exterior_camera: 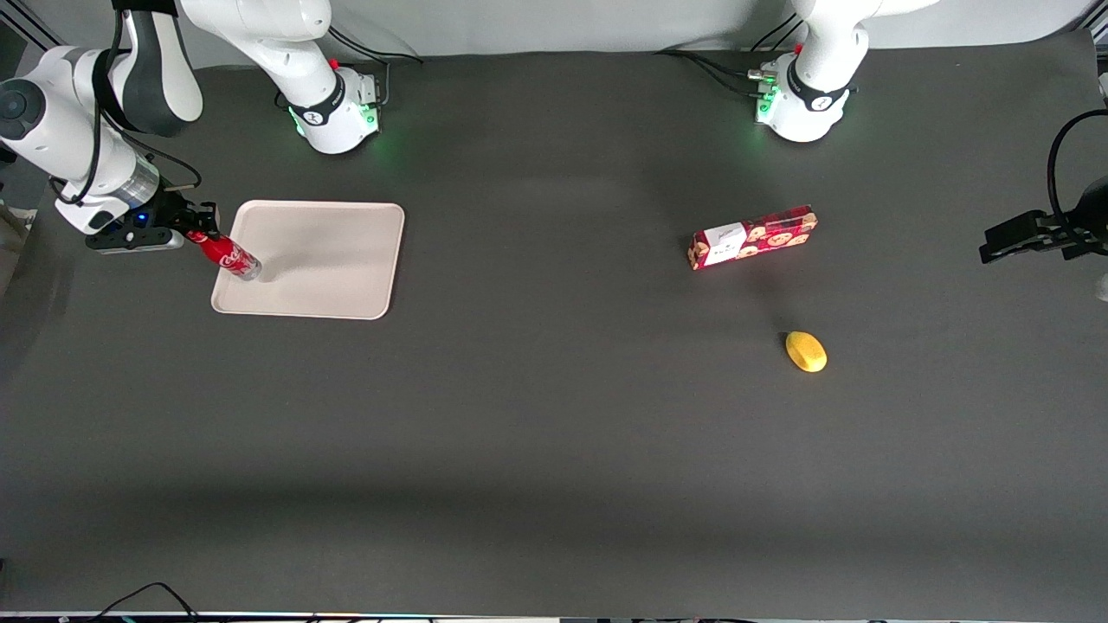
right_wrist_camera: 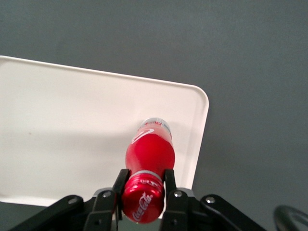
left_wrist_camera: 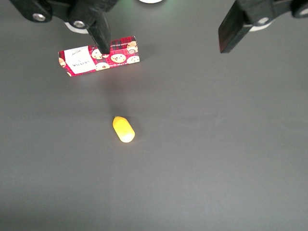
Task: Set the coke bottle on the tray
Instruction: 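Lower the bottle upright onto the tray's corner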
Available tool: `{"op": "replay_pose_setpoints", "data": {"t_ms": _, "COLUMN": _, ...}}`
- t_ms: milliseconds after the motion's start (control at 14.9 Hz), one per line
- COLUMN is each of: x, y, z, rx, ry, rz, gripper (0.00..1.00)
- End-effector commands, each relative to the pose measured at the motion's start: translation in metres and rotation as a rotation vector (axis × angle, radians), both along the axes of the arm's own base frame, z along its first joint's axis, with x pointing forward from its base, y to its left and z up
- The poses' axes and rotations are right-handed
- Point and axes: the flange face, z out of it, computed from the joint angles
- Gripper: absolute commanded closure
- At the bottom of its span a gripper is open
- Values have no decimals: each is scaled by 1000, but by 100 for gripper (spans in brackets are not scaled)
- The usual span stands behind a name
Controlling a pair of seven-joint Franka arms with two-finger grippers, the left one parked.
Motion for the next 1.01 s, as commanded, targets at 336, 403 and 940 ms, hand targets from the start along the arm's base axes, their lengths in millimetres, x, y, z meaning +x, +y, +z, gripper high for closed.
{"op": "replay_pose_setpoints", "data": {"t_ms": 336, "x": -26, "y": -28, "z": -35, "rx": -18, "ry": -15, "rz": 91, "gripper": 100}}
{"op": "replay_pose_setpoints", "data": {"t_ms": 403, "x": -27, "y": -31, "z": -38, "rx": -16, "ry": -11, "rz": 83, "gripper": 100}}
{"op": "replay_pose_setpoints", "data": {"t_ms": 940, "x": -24, "y": -34, "z": -45, "rx": -44, "ry": -6, "rz": 114, "gripper": 10}}
